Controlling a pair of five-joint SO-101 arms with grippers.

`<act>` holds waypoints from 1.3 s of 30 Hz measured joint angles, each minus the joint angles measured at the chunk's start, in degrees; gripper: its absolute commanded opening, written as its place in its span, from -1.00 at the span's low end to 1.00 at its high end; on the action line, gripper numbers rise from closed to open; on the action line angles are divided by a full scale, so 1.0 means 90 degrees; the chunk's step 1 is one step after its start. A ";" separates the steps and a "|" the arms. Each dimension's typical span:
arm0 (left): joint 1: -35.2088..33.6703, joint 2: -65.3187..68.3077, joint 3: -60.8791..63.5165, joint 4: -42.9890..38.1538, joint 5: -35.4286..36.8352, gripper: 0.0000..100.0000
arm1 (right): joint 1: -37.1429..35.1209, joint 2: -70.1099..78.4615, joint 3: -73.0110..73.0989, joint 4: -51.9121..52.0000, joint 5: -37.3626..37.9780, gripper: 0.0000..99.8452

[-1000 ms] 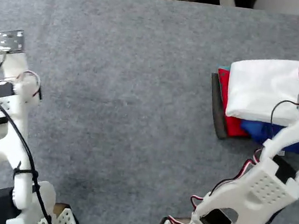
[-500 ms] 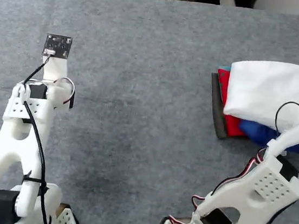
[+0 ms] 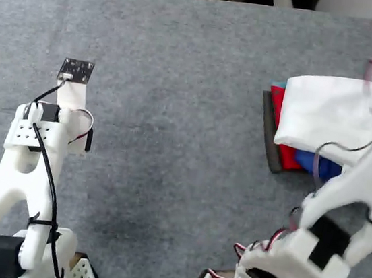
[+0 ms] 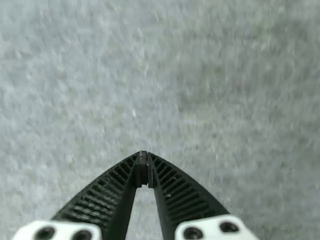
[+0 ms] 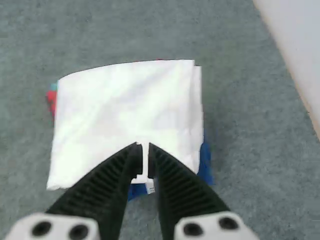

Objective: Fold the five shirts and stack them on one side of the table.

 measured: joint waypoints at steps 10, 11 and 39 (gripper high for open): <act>-0.0078 -0.0440 0.0742 -0.0010 0.0010 -0.94 | -0.1592 -0.2784 0.5167 -0.0889 0.0000 -0.97; -0.0078 -0.0645 0.0928 -0.0127 0.0000 -0.94 | -0.1680 -0.3057 0.5744 -0.1211 0.0000 -0.97; -0.0088 -0.8606 0.6095 -0.0694 0.0000 -0.94 | -0.3487 -0.8947 1.5531 -0.5392 -0.1309 -0.97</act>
